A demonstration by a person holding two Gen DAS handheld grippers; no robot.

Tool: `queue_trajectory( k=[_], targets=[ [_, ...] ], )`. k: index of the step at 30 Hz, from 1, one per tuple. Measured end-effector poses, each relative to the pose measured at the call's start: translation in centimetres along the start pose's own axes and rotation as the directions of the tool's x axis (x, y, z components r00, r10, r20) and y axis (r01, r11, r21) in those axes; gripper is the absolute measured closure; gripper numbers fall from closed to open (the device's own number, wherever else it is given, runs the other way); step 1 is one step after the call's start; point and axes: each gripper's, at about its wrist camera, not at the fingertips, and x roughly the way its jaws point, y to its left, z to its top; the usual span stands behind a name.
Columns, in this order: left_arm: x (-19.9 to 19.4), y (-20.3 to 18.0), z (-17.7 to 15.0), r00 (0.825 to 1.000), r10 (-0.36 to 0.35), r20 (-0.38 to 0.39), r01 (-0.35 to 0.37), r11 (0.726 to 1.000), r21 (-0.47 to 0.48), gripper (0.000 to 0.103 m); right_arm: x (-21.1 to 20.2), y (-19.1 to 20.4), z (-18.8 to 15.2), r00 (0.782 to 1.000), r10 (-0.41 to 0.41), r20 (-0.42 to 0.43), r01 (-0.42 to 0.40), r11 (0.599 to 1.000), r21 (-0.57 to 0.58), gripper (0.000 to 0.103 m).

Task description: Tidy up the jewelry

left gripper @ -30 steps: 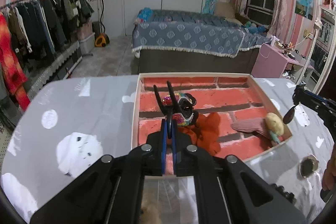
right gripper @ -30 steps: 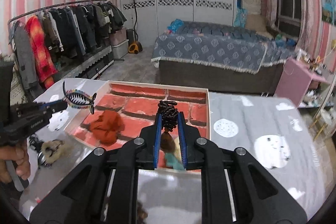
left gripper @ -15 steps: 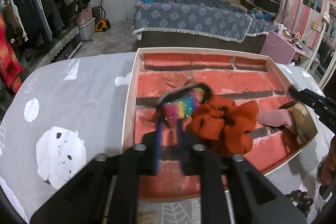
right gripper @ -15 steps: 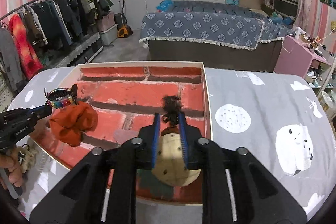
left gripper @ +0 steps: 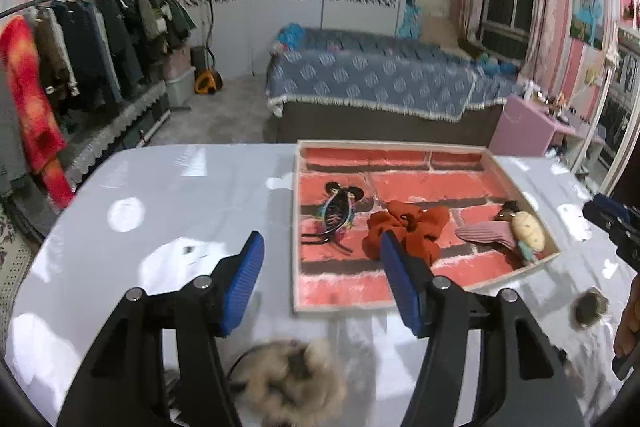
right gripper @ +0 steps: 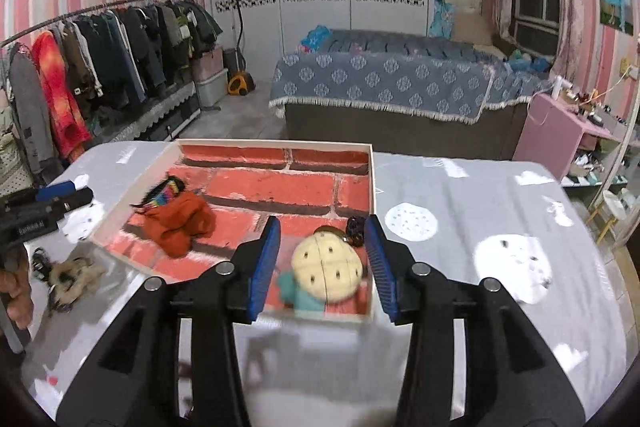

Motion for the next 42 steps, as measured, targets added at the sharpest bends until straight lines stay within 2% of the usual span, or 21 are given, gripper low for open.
queue_trajectory(
  k=[5, 10, 16, 21, 22, 24, 25, 27, 29, 32, 42],
  targets=[
    [-6.3, 1.2, -3.5, 0.996, 0.022, 0.085, -0.023, 1.0, 0.01, 0.042, -6.8, 0.3, -3.4, 0.997, -0.027, 0.071, 0.027, 1.0, -0.002, 0.047],
    [-12.3, 1.8, -9.3, 0.973, 0.112, 0.203, -0.117, 0.993, 0.011, 0.039, -12.2, 0.5, -8.0, 0.995, -0.028, 0.096, 0.025, 0.999, 0.03, 0.044],
    [-15.4, 2.4, -14.1, 0.953, 0.166, 0.252, -0.176, 0.984, 0.018, 0.037, -17.0, 1.6, -13.4, 0.984, -0.097, 0.151, 0.092, 0.995, 0.037, 0.035],
    [-15.5, 2.9, -16.4, 0.951, 0.185, 0.247, -0.185, 0.983, -0.025, 0.036, -17.6, 1.7, -15.2, 0.98, -0.114, 0.16, 0.109, 0.993, 0.044, 0.034],
    [-15.7, 2.8, -16.5, 0.951, 0.19, 0.243, -0.189, 0.982, -0.027, 0.032, -17.5, 1.6, -15.7, 0.981, -0.119, 0.156, 0.113, 0.992, 0.047, 0.034],
    [-16.5, 2.8, -16.9, 0.941, 0.191, 0.281, -0.19, 0.981, -0.031, 0.025, -17.4, 1.7, -16.6, 0.982, -0.121, 0.148, 0.114, 0.992, 0.052, 0.034],
    [-16.5, 2.6, -17.0, 0.942, 0.186, 0.279, -0.187, 0.982, -0.026, 0.024, -17.6, 1.8, -16.8, 0.981, -0.122, 0.151, 0.115, 0.992, 0.052, 0.034],
    [-16.3, 2.7, -17.0, 0.945, 0.183, 0.272, -0.184, 0.983, -0.021, 0.024, -18.3, 2.1, -16.9, 0.973, -0.133, 0.187, 0.127, 0.991, 0.045, 0.031],
    [-15.9, 2.5, -17.0, 0.95, 0.182, 0.253, -0.185, 0.983, -0.013, 0.024, -18.2, 2.3, -16.8, 0.973, -0.142, 0.185, 0.136, 0.99, 0.041, 0.029],
    [-15.8, 2.3, -16.9, 0.949, 0.187, 0.255, -0.193, 0.981, -0.001, 0.02, -18.1, 2.3, -16.9, 0.972, -0.149, 0.183, 0.143, 0.989, 0.041, 0.028],
    [-15.4, 2.0, -16.8, 0.95, 0.189, 0.249, -0.2, 0.98, 0.019, 0.02, -17.0, 2.5, -16.8, 0.979, -0.154, 0.134, 0.153, 0.988, 0.023, 0.028]
  ],
)
